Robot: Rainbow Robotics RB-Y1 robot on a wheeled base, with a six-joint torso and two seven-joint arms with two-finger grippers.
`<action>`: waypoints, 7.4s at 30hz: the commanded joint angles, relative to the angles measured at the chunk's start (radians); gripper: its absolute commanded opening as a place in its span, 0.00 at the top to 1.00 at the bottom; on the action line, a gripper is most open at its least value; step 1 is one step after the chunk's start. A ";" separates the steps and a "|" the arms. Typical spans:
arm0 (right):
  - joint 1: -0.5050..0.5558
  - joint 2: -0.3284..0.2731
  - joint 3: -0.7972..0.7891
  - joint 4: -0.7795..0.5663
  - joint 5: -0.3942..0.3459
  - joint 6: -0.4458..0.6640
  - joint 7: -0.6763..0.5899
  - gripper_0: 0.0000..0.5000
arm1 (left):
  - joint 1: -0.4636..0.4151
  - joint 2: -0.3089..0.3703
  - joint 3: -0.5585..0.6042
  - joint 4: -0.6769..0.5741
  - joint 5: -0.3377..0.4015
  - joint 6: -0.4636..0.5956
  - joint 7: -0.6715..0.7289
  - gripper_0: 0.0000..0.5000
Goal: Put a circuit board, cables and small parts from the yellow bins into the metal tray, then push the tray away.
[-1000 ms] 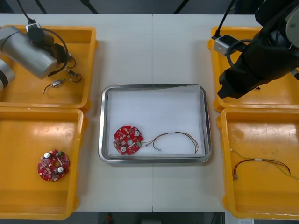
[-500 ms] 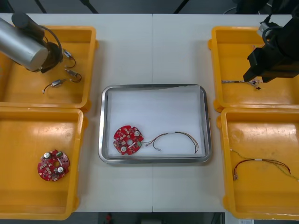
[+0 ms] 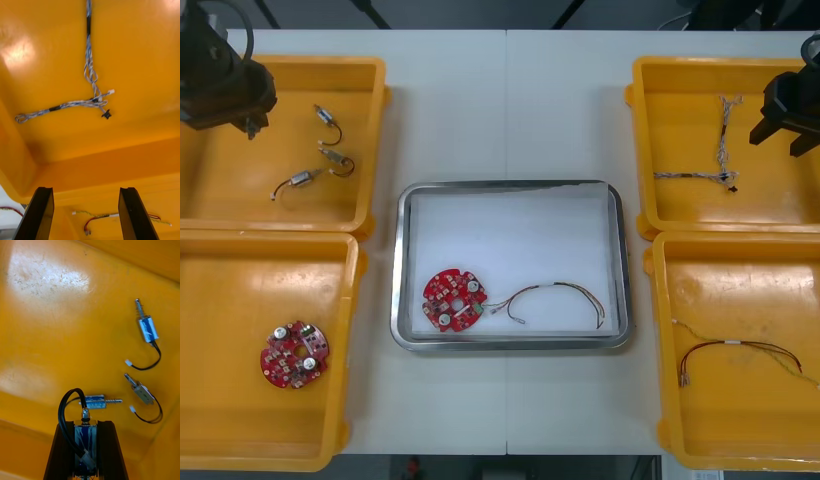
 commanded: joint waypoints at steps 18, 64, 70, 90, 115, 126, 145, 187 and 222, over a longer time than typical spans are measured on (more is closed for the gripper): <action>-0.234 0.147 0.079 0.545 0.098 -0.336 0.376 0.00 | -0.071 0.041 0.091 -0.167 0.075 0.246 0.245 1.00; -0.264 0.366 0.064 0.886 0.300 -0.790 0.427 0.00 | 0.265 -0.518 -0.050 -0.610 -0.600 0.269 0.906 1.00; -0.255 0.372 0.062 0.884 0.294 -0.793 0.427 0.00 | 0.263 -0.545 -0.096 -0.567 -0.643 0.215 0.929 1.00; -0.223 0.380 0.064 0.886 0.282 -0.795 0.430 0.44 | 0.263 -0.555 -0.145 -0.492 -0.692 0.131 0.934 1.00; -0.222 0.243 0.048 0.651 0.288 -0.528 0.639 1.00 | 0.253 -0.518 -0.129 -0.656 -0.668 0.265 0.946 0.00; -0.222 0.148 -0.077 0.485 0.270 -0.256 0.778 1.00 | 0.151 -0.374 0.042 -0.817 -0.446 0.444 0.921 0.00; -0.091 0.104 -0.258 0.014 0.165 0.158 0.826 1.00 | 0.035 -0.052 0.337 -0.546 0.078 0.481 0.147 0.00; 0.087 0.219 0.091 -0.685 -0.077 0.017 1.048 1.00 | 0.035 0.054 0.035 -0.103 0.065 -0.050 -0.943 0.00; -0.042 0.380 0.437 -0.320 0.116 -0.224 1.275 1.00 | 0.035 0.071 -0.324 -0.096 0.018 -0.421 -1.269 0.00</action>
